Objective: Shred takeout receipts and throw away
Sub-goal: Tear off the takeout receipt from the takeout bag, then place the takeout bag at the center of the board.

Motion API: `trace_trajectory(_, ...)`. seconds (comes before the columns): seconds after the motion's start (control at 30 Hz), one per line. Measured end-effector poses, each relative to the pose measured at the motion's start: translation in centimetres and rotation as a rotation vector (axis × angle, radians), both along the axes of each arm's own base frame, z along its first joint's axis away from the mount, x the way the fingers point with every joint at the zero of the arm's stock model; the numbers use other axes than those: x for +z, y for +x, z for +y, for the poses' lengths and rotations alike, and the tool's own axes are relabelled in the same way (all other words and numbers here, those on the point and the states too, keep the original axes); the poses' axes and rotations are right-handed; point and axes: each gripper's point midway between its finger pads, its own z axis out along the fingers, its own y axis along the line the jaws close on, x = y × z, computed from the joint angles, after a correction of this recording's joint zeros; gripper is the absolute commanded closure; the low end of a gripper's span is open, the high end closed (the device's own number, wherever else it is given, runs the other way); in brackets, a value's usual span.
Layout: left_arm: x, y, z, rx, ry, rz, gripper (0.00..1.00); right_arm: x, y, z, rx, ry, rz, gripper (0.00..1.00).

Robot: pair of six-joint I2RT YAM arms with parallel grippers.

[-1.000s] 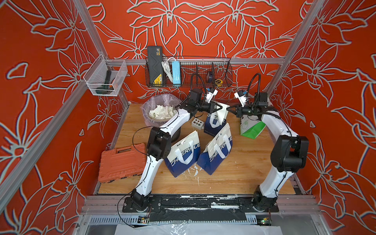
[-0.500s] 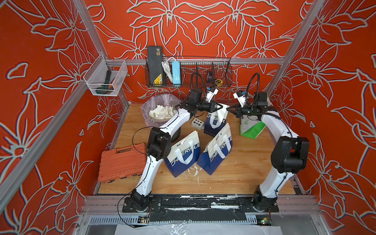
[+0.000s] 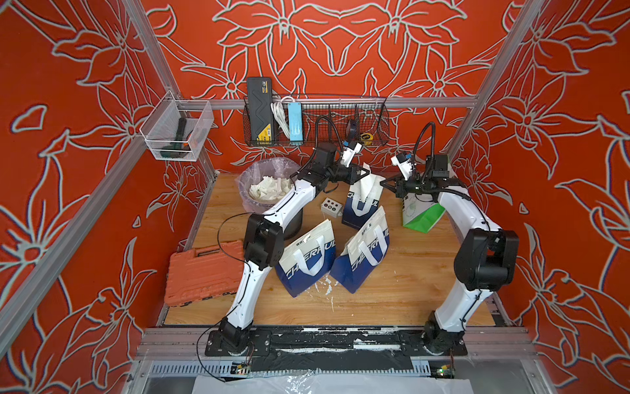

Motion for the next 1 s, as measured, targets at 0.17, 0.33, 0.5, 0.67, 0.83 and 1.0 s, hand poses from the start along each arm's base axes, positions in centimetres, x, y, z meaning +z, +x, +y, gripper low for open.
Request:
trace_trajectory(0.17, 1.7, 0.2, 0.9, 0.020, -0.012, -0.038, 1.00, -0.5, 0.2, -0.3, -0.022, -0.024, 0.004, 1.00)
trace_trajectory(0.33, 3.8, -0.1, 1.3, 0.032, -0.020, -0.089, 1.00, -0.8, 0.4, -0.6, -0.037, -0.037, 0.006, 1.00)
trace_trajectory(0.5, 5.6, -0.3, 1.8, 0.055, -0.009, -0.146, 1.00, -0.7, 0.4, -0.7, -0.045, -0.043, 0.001, 1.00)
trace_trajectory(0.67, 6.6, -0.5, 2.2, 0.052, -0.011, -0.162, 0.94, -0.5, 0.5, -0.6, -0.049, -0.035, -0.002, 1.00)
trace_trajectory(0.83, 5.7, -1.0, 2.1, 0.032, 0.020, -0.150, 0.96, -0.5, 0.4, -0.6, -0.053, -0.030, 0.004, 1.00)
trace_trajectory(1.0, 5.0, -1.7, 1.6, 0.003, 0.043, -0.145, 0.95, -0.4, 0.5, -0.6, -0.057, -0.023, 0.002, 1.00)
